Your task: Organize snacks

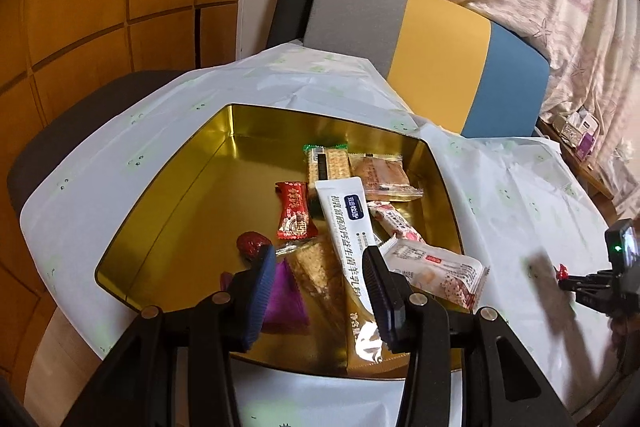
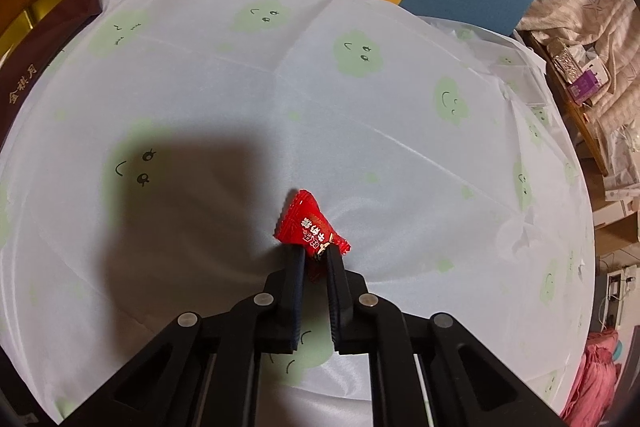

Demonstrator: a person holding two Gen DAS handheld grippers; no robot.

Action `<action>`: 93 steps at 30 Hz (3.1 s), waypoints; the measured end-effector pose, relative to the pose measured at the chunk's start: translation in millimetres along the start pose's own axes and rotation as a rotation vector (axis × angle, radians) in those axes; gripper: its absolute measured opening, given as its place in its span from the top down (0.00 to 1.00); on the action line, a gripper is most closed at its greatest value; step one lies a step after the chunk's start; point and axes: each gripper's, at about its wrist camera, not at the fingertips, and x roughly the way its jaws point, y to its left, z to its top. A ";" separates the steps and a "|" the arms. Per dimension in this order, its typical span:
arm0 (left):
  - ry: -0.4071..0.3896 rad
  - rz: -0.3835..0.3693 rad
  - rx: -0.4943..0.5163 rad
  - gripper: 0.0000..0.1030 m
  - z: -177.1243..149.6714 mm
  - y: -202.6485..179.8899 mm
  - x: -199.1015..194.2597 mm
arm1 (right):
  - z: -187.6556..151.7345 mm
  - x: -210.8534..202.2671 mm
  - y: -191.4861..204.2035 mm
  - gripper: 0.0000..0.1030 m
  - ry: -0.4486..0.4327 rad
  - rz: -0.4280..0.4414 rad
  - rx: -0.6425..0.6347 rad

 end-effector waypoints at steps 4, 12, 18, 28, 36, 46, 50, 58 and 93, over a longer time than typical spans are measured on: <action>-0.015 0.002 0.005 0.56 -1.1 0.4 -4.1 | 0.7 -1.1 -4.4 0.91 0.010 0.012 0.045; -0.032 -0.012 -0.003 0.56 -1.9 2.9 -9.8 | 5.0 -8.6 1.5 0.91 0.009 0.042 0.056; -0.030 -0.016 -0.016 0.55 -3.1 6.8 -9.4 | 20.3 -31.7 28.7 0.91 -0.047 0.110 0.024; -0.030 -0.007 -0.039 0.54 -2.2 14.0 -7.8 | 70.3 -105.0 119.5 0.91 -0.226 0.329 -0.092; -0.036 0.018 -0.086 0.49 0.1 28.2 -6.4 | 106.4 -132.6 193.1 0.91 -0.289 0.492 -0.155; -0.033 0.063 -0.127 0.44 1.3 44.1 -3.4 | 136.3 -93.0 257.5 0.90 -0.210 0.432 -0.206; -0.036 0.077 -0.122 0.42 2.0 43.8 -3.4 | 137.0 -75.8 267.5 0.85 -0.166 0.404 -0.223; -0.048 0.113 -0.108 0.37 3.4 41.0 -6.7 | 123.8 -81.9 262.0 0.75 -0.202 0.427 -0.207; -0.107 0.104 0.034 0.00 -34.9 -15.7 -63.3 | -24.4 -154.0 199.0 0.65 -0.476 0.147 0.248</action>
